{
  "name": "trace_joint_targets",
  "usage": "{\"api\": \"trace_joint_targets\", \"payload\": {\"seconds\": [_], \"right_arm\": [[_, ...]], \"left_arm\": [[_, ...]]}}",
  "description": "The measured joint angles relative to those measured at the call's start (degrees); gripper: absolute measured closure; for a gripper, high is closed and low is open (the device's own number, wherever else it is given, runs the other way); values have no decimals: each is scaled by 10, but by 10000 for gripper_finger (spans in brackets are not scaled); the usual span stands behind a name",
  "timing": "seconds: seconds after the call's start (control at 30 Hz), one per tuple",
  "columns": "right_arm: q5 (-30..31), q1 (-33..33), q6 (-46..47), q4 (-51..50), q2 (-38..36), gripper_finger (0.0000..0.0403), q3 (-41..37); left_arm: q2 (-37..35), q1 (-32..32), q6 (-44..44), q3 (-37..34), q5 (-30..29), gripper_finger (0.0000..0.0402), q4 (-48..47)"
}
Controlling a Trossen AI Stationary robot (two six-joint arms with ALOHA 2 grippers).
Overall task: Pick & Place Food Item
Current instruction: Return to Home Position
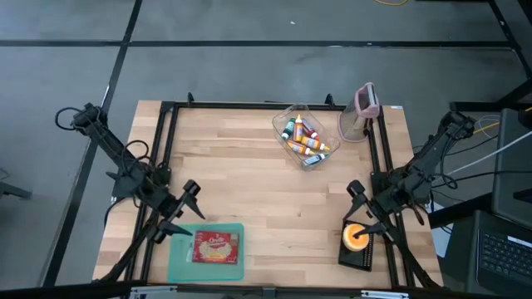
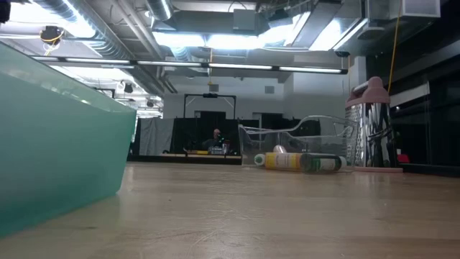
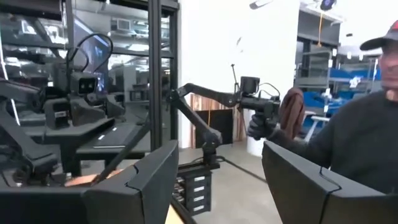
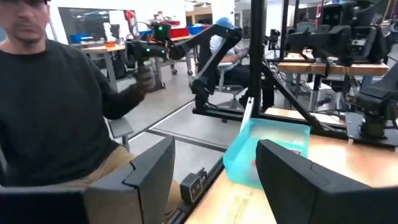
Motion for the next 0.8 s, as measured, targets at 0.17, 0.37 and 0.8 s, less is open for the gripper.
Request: {"api": "trace_joint_targets", "payload": {"seconds": [0.17, 0.37, 0.8], "right_arm": [[1, 0, 36, 0, 3, 181, 0], [0, -2, -43, -65, -37, 181, 0], [-142, -5, -87, -128, -315, 181, -153]], "left_arm": [[1, 3, 48, 0, -20, 176, 11], [-27, 19, 76, 0, -33, 176, -60], [-203, 61, 133, -52, -28, 175, -236]]}}
